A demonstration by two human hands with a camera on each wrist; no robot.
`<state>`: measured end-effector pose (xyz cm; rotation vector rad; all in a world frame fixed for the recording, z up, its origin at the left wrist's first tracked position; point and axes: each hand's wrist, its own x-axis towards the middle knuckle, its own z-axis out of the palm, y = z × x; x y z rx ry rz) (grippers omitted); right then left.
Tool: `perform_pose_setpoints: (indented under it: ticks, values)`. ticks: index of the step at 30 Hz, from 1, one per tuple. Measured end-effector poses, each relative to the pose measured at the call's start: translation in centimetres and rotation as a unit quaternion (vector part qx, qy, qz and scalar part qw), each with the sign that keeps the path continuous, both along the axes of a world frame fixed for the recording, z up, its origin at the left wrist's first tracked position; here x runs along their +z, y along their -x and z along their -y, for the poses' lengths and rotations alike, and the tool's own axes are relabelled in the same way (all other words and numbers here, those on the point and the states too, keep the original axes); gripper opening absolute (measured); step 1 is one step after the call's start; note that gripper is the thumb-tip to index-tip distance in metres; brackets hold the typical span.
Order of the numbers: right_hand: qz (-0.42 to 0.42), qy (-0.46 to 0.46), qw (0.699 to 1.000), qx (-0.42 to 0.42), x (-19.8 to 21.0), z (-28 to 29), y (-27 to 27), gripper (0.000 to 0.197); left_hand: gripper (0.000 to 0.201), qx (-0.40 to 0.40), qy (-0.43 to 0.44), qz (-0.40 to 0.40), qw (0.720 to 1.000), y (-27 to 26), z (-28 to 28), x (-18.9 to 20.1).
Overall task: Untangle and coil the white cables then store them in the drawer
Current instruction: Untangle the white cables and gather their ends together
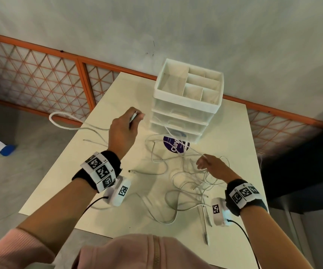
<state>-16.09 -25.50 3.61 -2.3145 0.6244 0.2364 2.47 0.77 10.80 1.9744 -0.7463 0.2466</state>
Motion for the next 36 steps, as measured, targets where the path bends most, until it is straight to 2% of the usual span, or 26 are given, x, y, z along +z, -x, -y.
perform_pose_setpoints:
  ticks: [3,5,7,9,12,16,18,20,23,27,30,32,36]
  values:
    - [0.109,-0.03,0.992,-0.048,2.7,-0.3,-0.6,0.022,0.015,0.035,-0.074,-0.078,0.994,-0.5,-0.4,-2.0]
    - [0.135,-0.027,0.989,-0.053,5.5,-0.7,-1.1,0.021,0.02,0.034,-0.072,-0.085,0.993,0.1,-0.4,-2.1]
    - [0.127,0.005,0.992,-0.024,8.5,-1.7,-1.8,0.023,0.022,-0.015,-0.035,-0.062,0.997,1.3,0.1,-1.2]
    - [0.128,0.018,0.991,0.019,11.0,-3.1,-2.5,0.024,0.025,-0.098,-0.021,-0.067,0.993,2.6,1.1,-0.3]
    - [0.136,-0.017,0.987,0.084,13.9,-5.9,-3.2,0.026,0.037,-0.197,-0.062,-0.077,0.975,3.8,2.5,0.0]
    - [0.134,-0.069,0.983,0.109,15.8,-8.1,-2.6,0.035,0.023,-0.218,-0.143,-0.062,0.963,3.8,2.5,-0.4]
    - [0.128,-0.078,0.984,0.102,15.4,-8.0,-1.8,0.038,0.028,-0.204,-0.18,-0.043,0.961,2.9,1.4,-0.8]
    - [0.105,-0.097,0.987,0.079,14.7,-7.4,-0.9,0.037,0.03,-0.183,-0.255,-0.017,0.949,1.7,-0.3,-1.1]
    - [0.02,-0.148,0.986,0.078,12.3,-6.0,0.1,0.035,0.037,-0.141,-0.41,0.017,0.901,-0.2,-3.5,-1.8]
    - [-0.179,-0.14,0.963,0.146,7.4,-5.3,0.4,0.032,0.032,-0.144,-0.453,-0.104,0.873,-0.6,-6.2,-3.4]
    - [-0.294,-0.09,0.941,0.139,4.0,-5.7,-0.4,0.025,0.029,-0.208,-0.478,-0.209,0.828,1.0,-6.5,-4.9]
    - [-0.291,-0.046,0.94,0.172,2.3,-6.0,-1.3,0.019,0.029,-0.253,-0.451,-0.262,0.815,2.0,-6.6,-5.5]
    - [-0.14,0.008,0.977,0.163,0.5,-8.0,-3.7,0.023,0.029,-0.259,-0.393,-0.303,0.829,2.9,-6.7,-5.6]
